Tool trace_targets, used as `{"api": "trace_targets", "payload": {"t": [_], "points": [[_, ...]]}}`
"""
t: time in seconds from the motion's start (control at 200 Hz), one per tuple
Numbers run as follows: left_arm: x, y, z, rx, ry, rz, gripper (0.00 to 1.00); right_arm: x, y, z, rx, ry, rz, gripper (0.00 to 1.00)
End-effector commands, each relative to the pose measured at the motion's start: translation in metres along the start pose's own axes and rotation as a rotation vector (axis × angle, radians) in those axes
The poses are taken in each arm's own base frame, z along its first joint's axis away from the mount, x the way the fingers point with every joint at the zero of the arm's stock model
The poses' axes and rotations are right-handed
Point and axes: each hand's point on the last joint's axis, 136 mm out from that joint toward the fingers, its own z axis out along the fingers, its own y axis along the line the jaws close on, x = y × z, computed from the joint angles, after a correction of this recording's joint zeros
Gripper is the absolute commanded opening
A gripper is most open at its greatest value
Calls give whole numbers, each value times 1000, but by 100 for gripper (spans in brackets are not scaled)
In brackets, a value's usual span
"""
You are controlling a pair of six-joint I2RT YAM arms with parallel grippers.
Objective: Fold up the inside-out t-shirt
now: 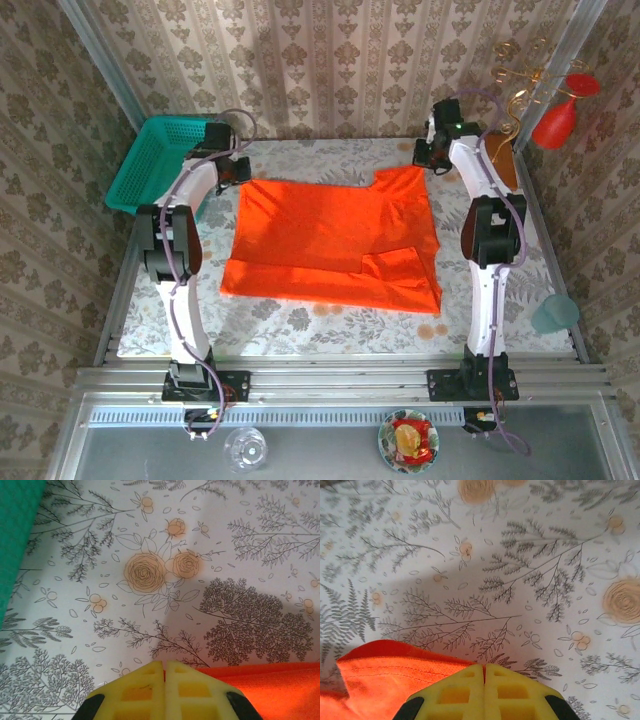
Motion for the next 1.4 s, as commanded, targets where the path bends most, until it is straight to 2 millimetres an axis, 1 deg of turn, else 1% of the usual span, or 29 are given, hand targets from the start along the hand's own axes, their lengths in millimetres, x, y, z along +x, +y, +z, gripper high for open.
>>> {"api": "trace_targets", "payload": {"t": [0.0, 0.065, 0.15, 0.255, 0.26, 0.3, 0.31, 0.335, 0.34, 0.35, 0.385, 0.395, 0.435, 0.58, 0.66, 0.785, 0.845, 0.865, 0.9, 0.96, 0.985, 0.995, 1.005, 1.125, 1.22, 1.3, 1.335, 1.355, 1.395], "points": [[-15, 7, -18, -23, -79, -29, 0, -19, 17, -34, -71, -111, -69, 0], [-13, 9, -19, -25, -83, -38, 0, -16, 20, -42, -88, -133, -80, 0], [-10, 11, -22, -20, -100, -44, 0, -6, 24, -52, -117, -143, -89, 0], [-4, 12, -29, 5, -140, -50, 0, 15, 27, -62, -152, -130, -86, 0], [-6, 11, -31, 6, -147, -49, 0, 15, 28, -64, -153, -133, -85, 0], [-4, 11, -35, 12, -164, -49, 0, 27, 27, -67, -157, -113, -76, 0], [-4, 11, -36, 15, -169, -48, 0, 28, 27, -70, -159, -115, -76, 0], [-1, 11, -38, 17, -175, -47, 0, 36, 26, -71, -162, -102, -70, 0], [2, 12, -37, 15, -168, -48, 0, 37, 26, -71, -163, -100, -68, 0], [-1, 12, -40, 16, -180, -47, 0, 40, 27, -73, -165, -97, -66, 0], [4, 13, -42, 17, -182, -49, 0, 51, 27, -74, -172, -79, -59, 0], [5, 14, -43, 17, -186, -50, 0, 49, 28, -76, -178, -94, -61, 0], [10, 16, -45, 20, -189, -56, 0, 58, 28, -80, -184, -91, -58, 0], [31, 25, -51, 27, -185, -92, 0, 104, 28, -89, -192, -37, -52, 0], [43, 28, -56, 35, -184, -114, 0, 124, 24, -96, -176, -18, -47, 0], [65, 31, -64, 38, -178, -131, 0, 151, 16, -112, -148, -4, -39, 0], [74, 33, -69, 39, -178, -138, 0, 159, 14, -120, -148, -10, -39, 0], [78, 33, -70, 39, -176, -140, 0, 168, 13, -122, -145, 13, -35, 0], [83, 34, -72, 39, -172, -142, 0, 175, 11, -126, -143, 21, -31, 0], [92, 34, -74, 45, -161, -149, 0, 189, 9, -130, -140, 40, -24, 0], [97, 34, -74, 49, -154, -151, 0, 195, 7, -128, -136, 57, -18, 0], [98, 33, -75, 53, -151, -153, 0, 195, 8, -133, -138, 43, -19, 0], [99, 33, -75, 55, -150, -154, 0, 197, 7, -135, -137, 42, -18, 0], [121, 32, -72, 70, -116, -176, 0, 220, 2, -135, -127, 74, 21, 0], [135, 35, -68, 67, -99, -191, 0, 237, -3, -128, -121, 95, 59, 0], [146, 34, -65, 75, -77, -200, 0, 246, -6, -121, -115, 100, 88, 0], [151, 34, -63, 76, -66, -205, 0, 253, -7, -118, -112, 119, 101, 0], [152, 34, -63, 78, -64, -206, 0, 250, -7, -115, -116, 99, 103, 0], [158, 35, -61, 77, -54, -212, 0, 253, -8, -112, -115, 104, 118, 0]]}}
